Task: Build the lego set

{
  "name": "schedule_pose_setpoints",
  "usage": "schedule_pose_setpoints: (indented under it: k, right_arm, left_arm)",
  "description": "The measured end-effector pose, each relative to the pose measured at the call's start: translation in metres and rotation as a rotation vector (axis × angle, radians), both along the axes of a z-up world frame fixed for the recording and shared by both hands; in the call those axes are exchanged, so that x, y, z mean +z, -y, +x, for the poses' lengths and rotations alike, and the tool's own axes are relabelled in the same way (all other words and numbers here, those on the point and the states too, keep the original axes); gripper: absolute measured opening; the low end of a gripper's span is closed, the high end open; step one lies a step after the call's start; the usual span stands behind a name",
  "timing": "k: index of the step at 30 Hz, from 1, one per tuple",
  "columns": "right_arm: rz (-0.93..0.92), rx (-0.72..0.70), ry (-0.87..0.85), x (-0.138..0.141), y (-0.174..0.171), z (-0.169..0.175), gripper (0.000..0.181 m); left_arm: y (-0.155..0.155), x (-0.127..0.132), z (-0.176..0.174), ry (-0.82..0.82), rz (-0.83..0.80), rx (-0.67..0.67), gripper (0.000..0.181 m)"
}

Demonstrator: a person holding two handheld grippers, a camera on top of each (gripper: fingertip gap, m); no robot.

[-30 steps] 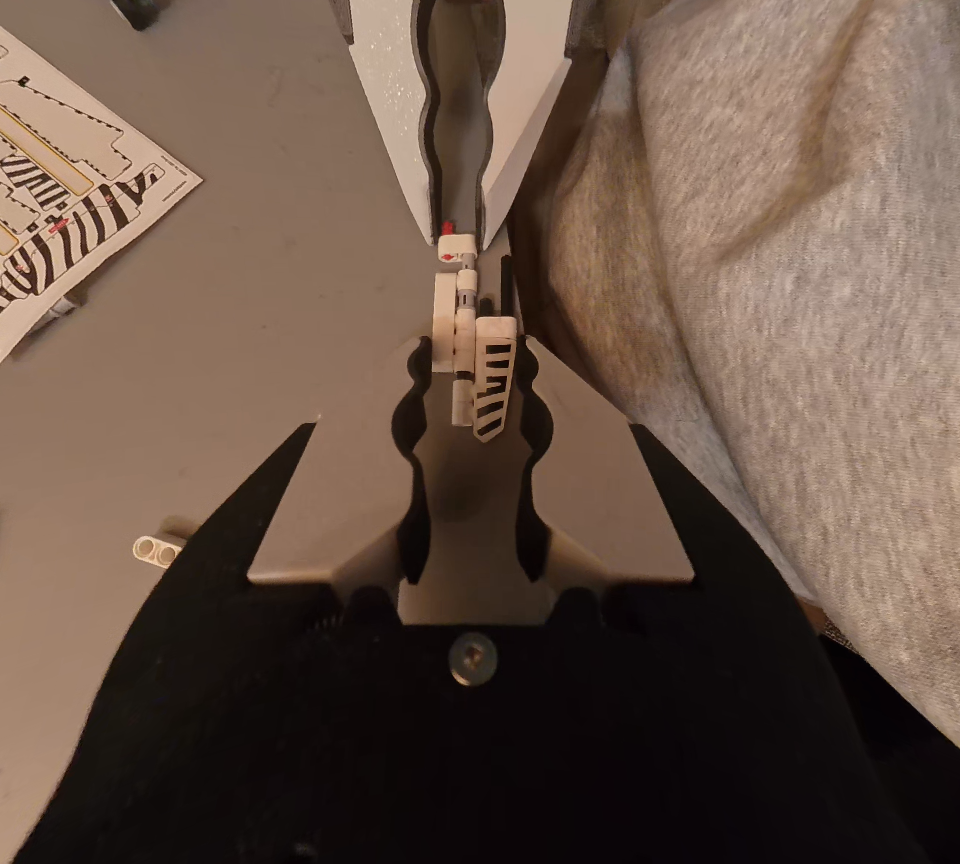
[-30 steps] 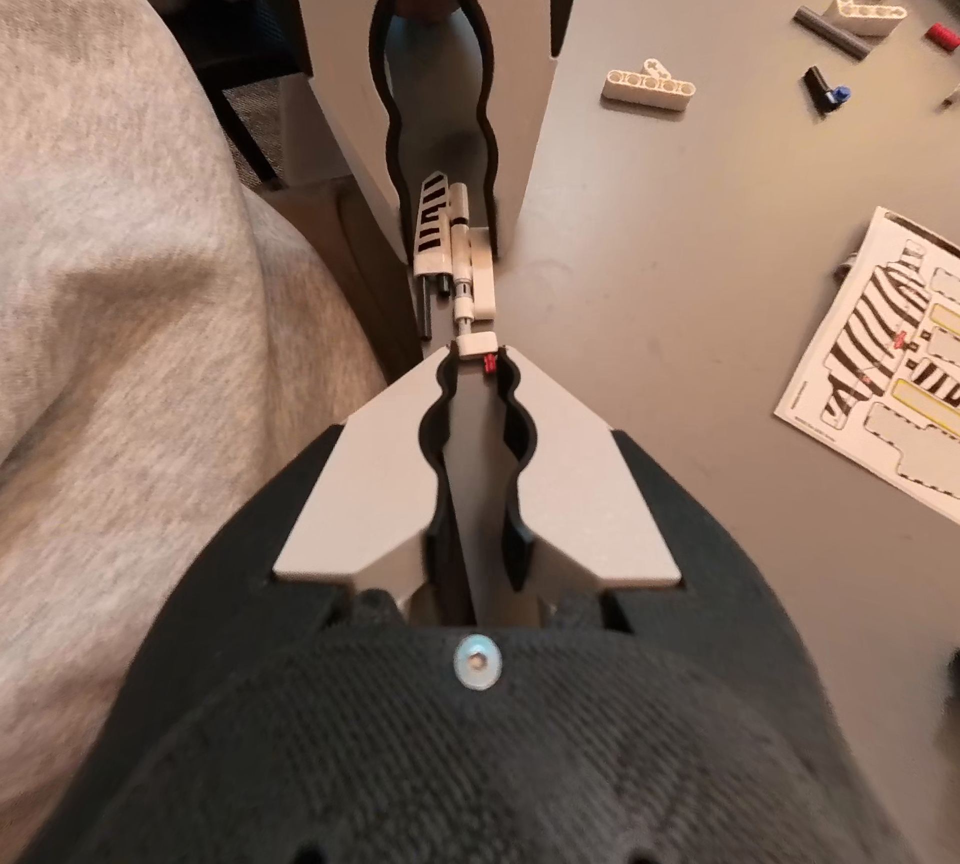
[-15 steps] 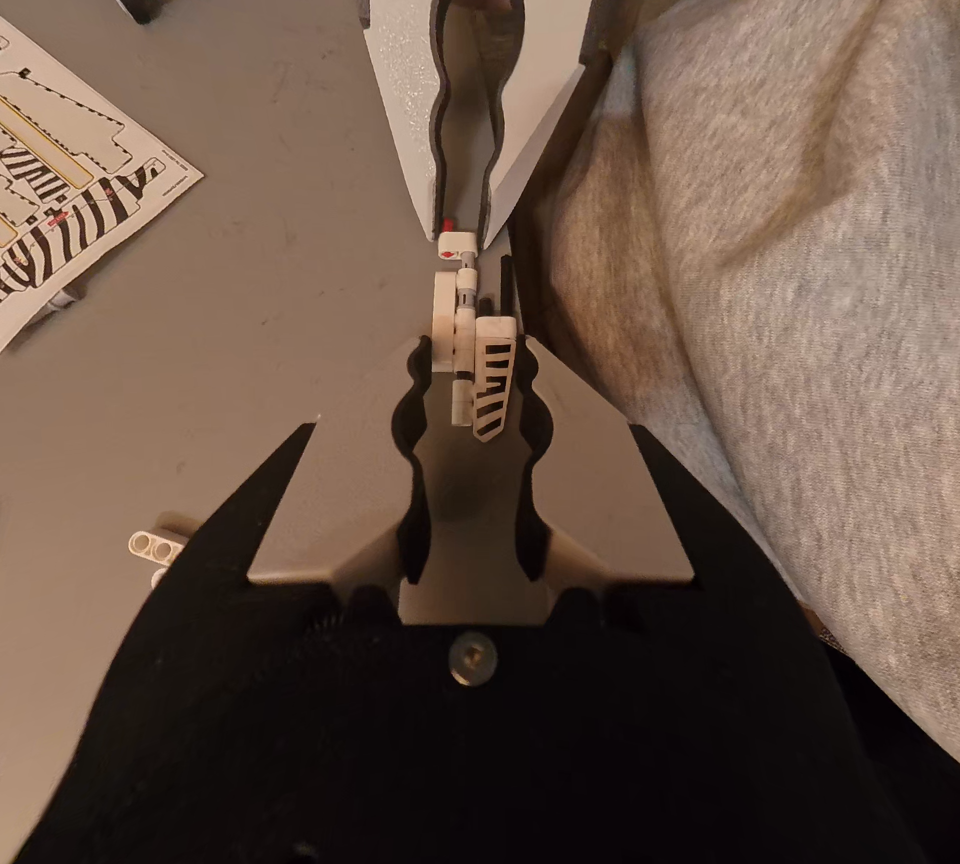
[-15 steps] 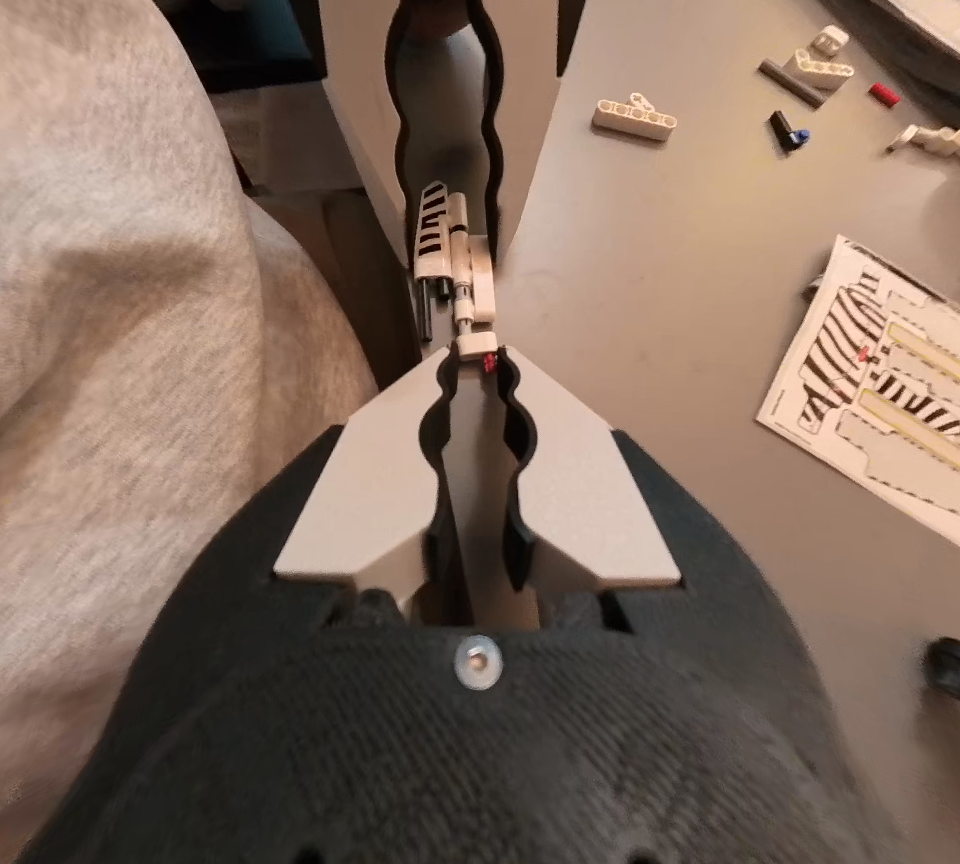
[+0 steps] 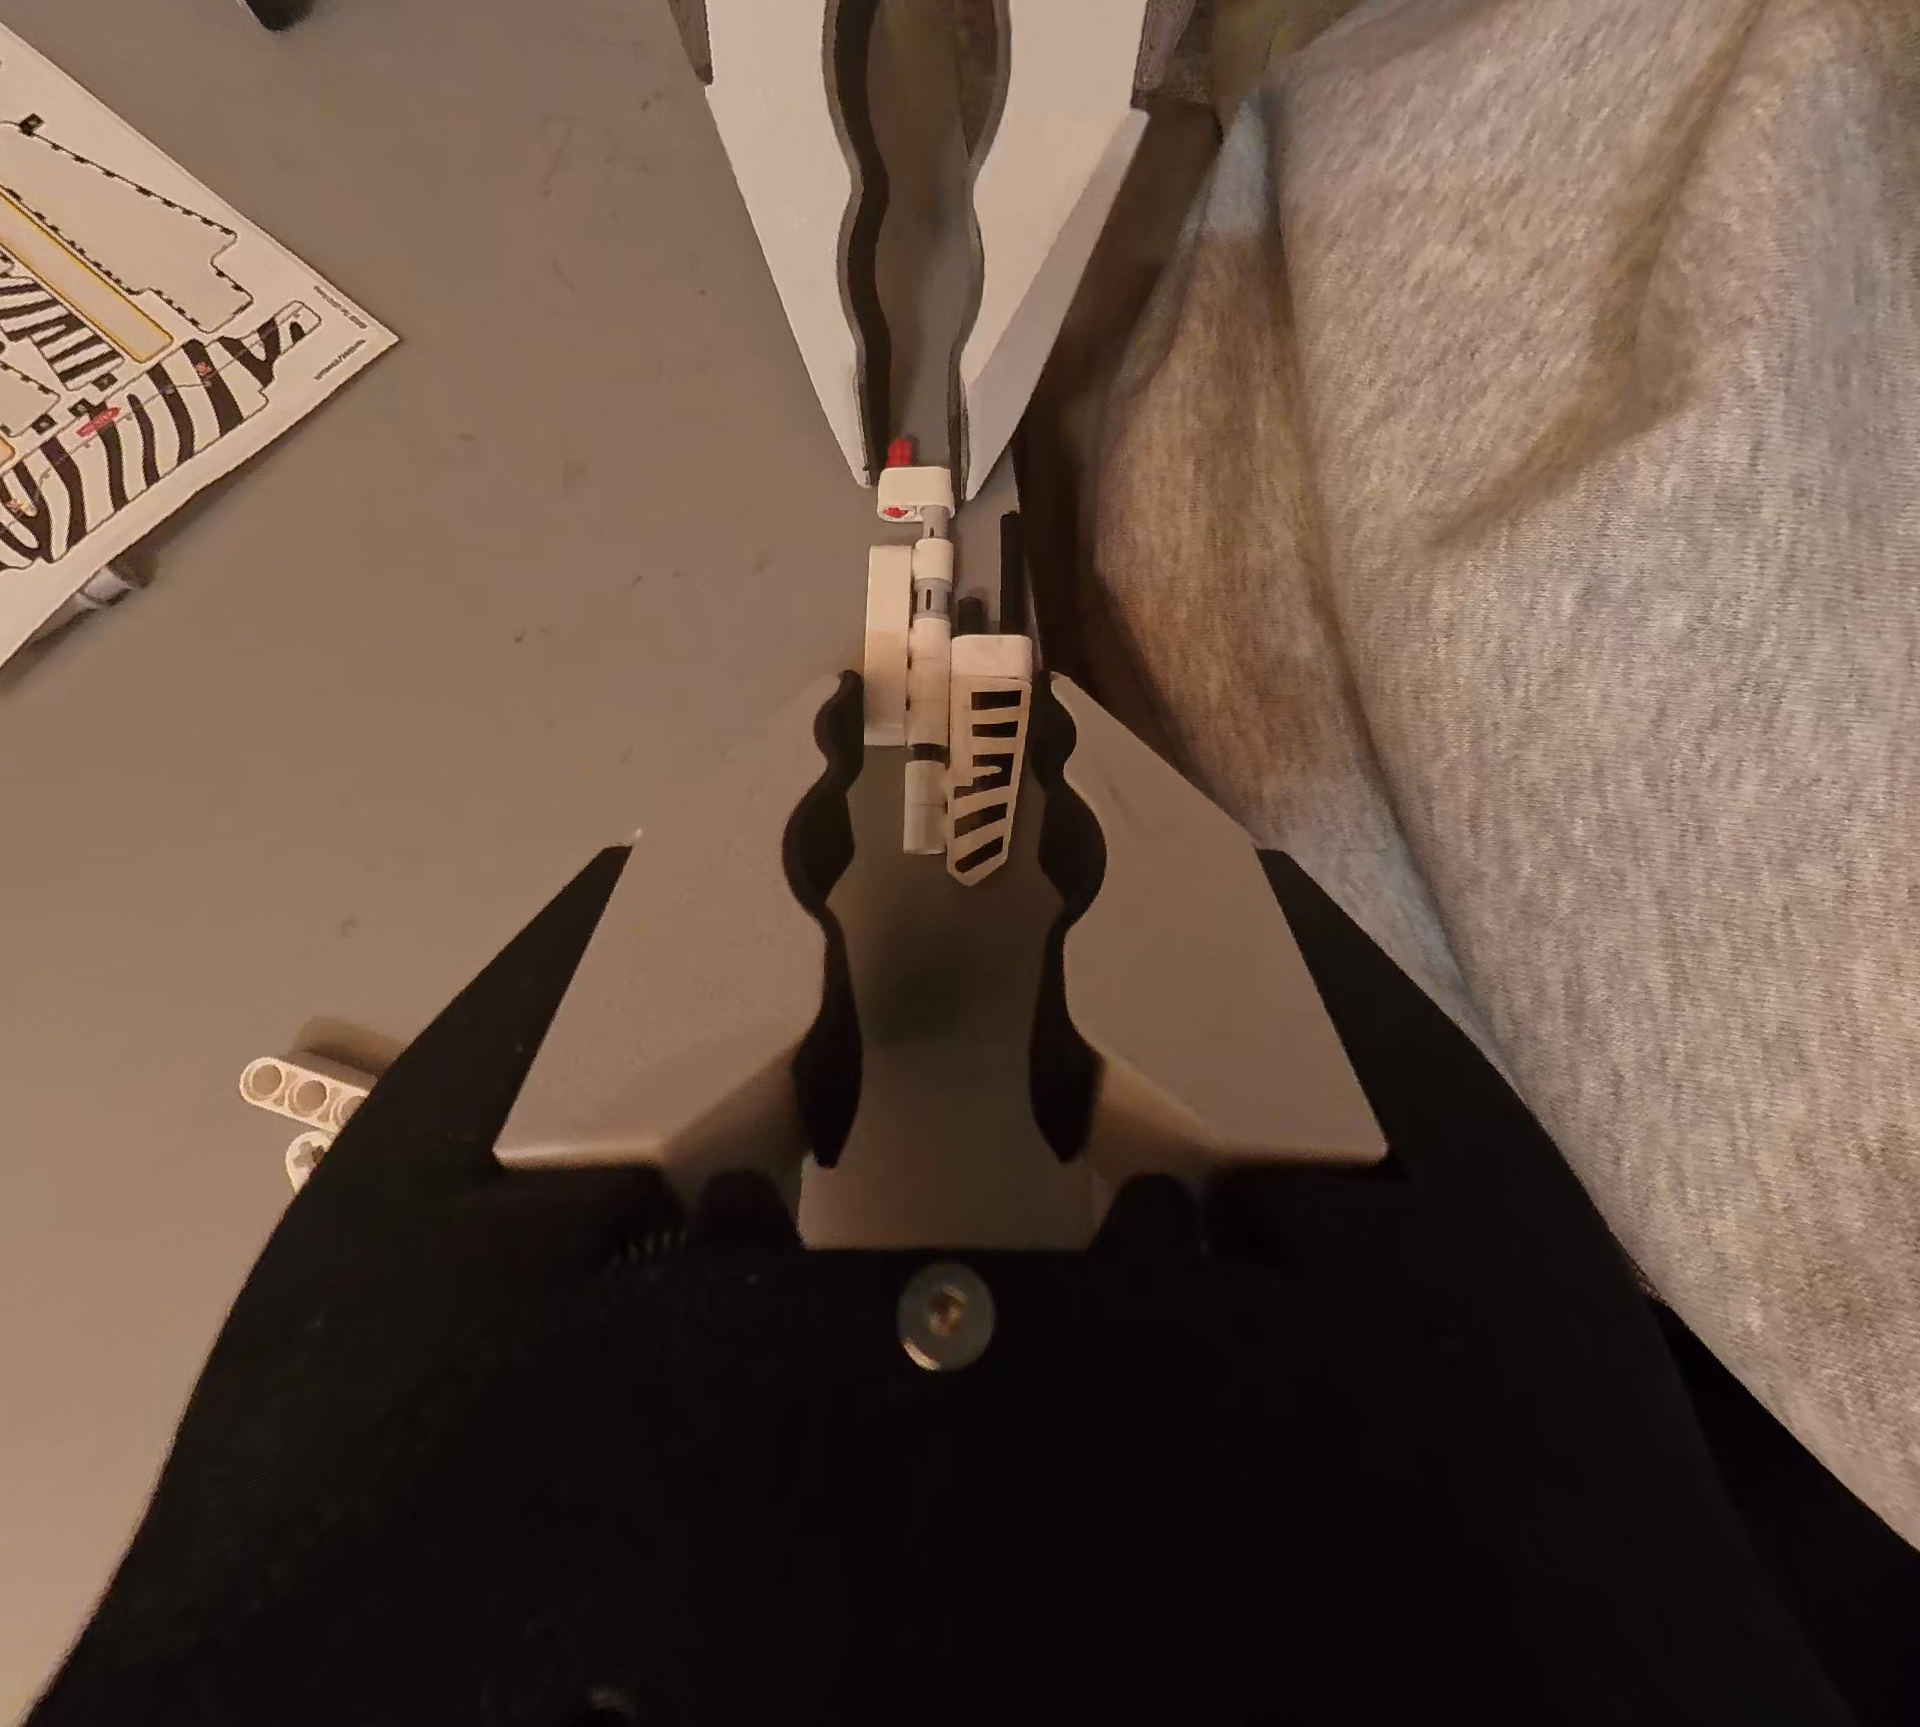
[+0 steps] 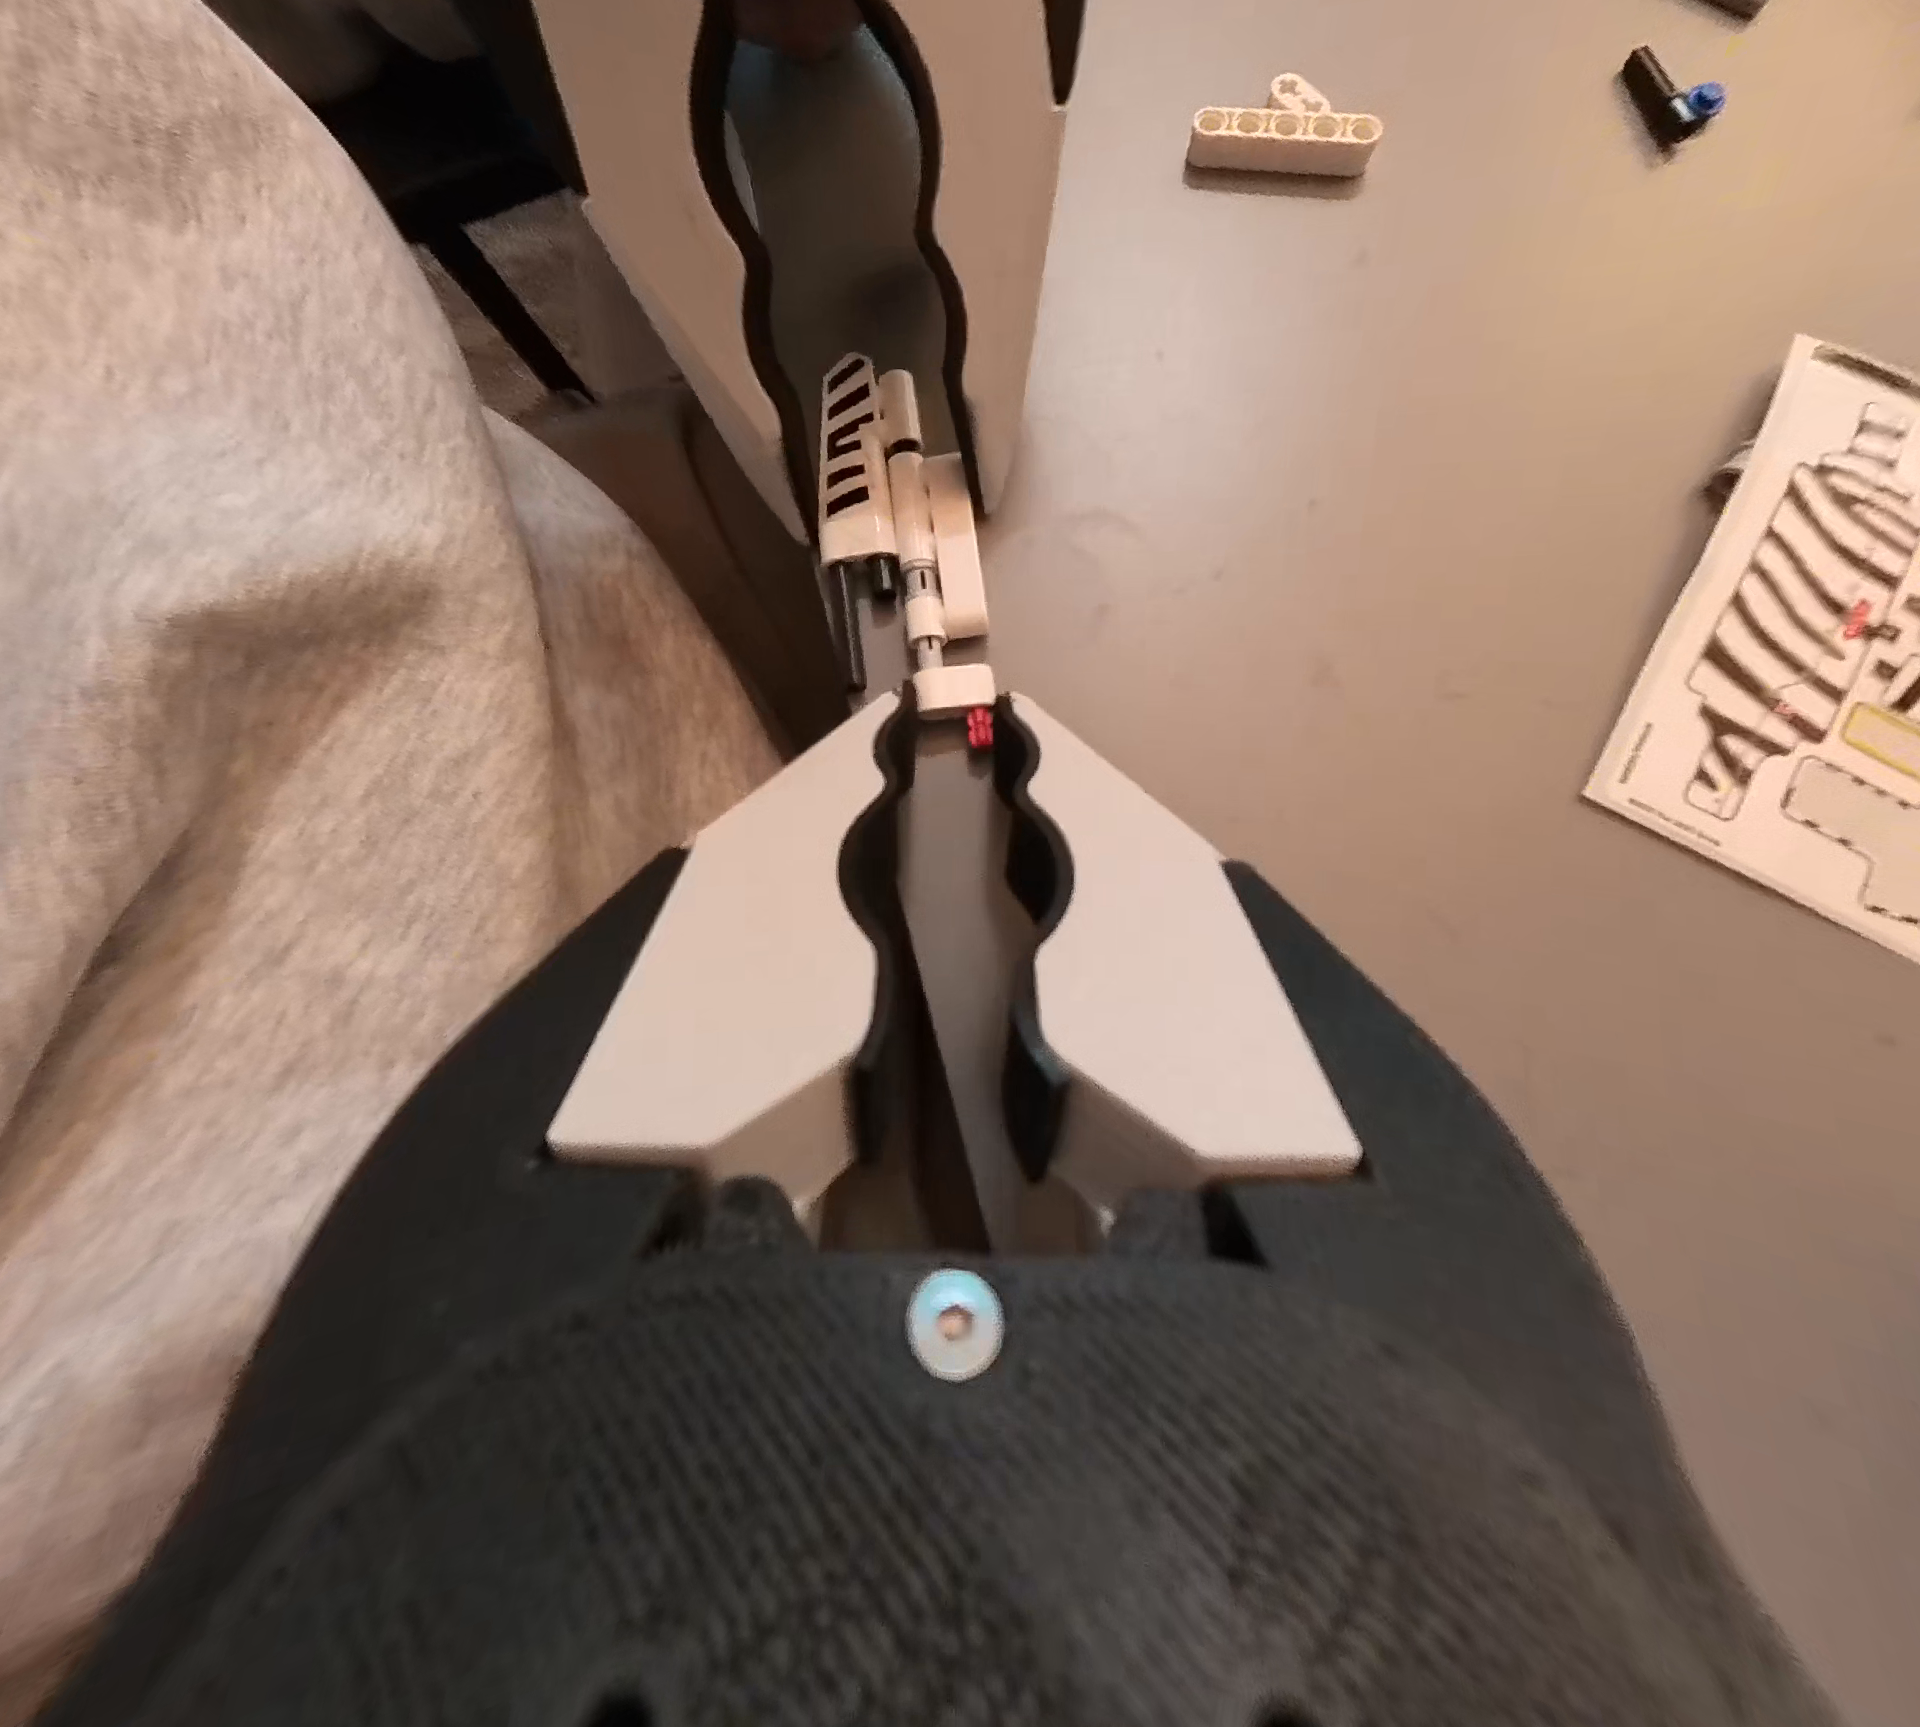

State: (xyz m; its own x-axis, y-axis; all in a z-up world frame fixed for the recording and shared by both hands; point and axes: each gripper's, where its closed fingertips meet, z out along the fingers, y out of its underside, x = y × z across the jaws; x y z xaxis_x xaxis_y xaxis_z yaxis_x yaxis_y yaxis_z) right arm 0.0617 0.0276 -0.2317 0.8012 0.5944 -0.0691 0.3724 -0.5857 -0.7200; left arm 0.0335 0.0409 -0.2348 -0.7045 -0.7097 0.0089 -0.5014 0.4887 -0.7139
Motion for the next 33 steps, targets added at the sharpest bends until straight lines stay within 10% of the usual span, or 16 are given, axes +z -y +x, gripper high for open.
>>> schedule_pose_setpoints:
  k: [8,18,33]
  right_arm:
    - [0.197,0.098,0.258,0.0015,-0.0019,-0.0012,0.013]
    - [0.010,-0.059,-0.078,0.0006,-0.0026,-0.0021,0.013]
    - [0.031,0.015,0.032,-0.0006,-0.0061,-0.0063,0.013]
  left_arm:
    - [0.0005,0.0003,-0.0001,-0.004,-0.007,0.002,0.031]
    - [0.0004,0.0001,0.0001,-0.002,-0.006,0.007,0.031]
    - [0.0005,0.0002,0.0002,-0.007,-0.015,0.005,0.031]
